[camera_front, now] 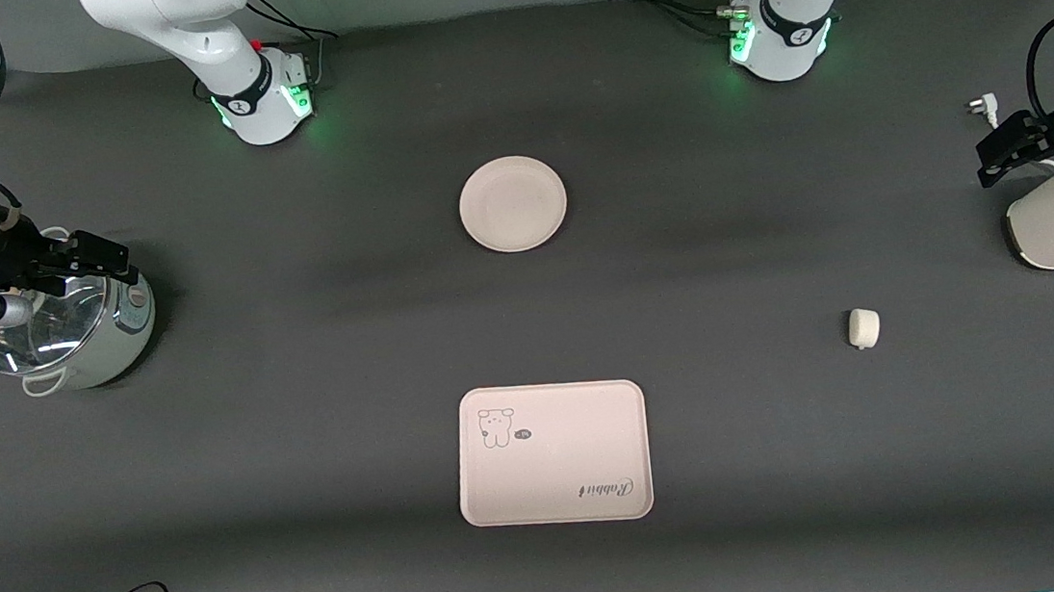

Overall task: Place bun in plate and plate on tray
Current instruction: 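Move the left gripper down toward the small white bun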

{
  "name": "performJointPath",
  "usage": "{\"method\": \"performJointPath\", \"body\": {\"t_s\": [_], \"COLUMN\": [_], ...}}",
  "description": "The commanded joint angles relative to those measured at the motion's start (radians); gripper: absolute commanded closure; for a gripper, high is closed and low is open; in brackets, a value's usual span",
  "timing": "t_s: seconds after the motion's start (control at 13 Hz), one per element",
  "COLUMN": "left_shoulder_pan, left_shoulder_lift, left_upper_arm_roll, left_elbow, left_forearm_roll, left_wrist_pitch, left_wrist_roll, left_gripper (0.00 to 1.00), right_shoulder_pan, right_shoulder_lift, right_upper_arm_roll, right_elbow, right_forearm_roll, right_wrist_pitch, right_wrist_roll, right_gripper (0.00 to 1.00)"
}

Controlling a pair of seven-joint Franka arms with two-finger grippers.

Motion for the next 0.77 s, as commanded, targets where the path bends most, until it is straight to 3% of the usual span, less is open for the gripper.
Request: {"method": "performJointPath", "body": {"t_s": [0.0,0.38,0.69], "left_shoulder_pan": [-0.003,-0.004,0.002], "left_shoulder_lift": [0.091,0.319,0.485], "left_upper_arm_roll": [-0.001,-0.001,-0.001], "left_elbow": [0.019,-0.013,-0.132], "left_forearm_roll": [0.011,0.014,0.014], "left_wrist_pitch": [0.014,0.285,0.575], "left_wrist_roll": [0.009,0.024,0.024], "left_gripper": [0.0,0.0,0.0], "right_shoulder_pan": [0.001,0.0,-0.005], "right_shoulder_lift": [-0.015,-0.013,-0.01], "right_upper_arm_roll": [-0.003,-0.005,-0.006], "right_elbow": [0.001,0.001,0.002], "right_forearm_roll": [-0.015,-0.014,-0.012], "right_wrist_pitch": [-0.016,-0.016,-0.017], "right_wrist_roll": [-0.006,-0.008,-0.009], "right_gripper": [0.0,0.0,0.0]}}
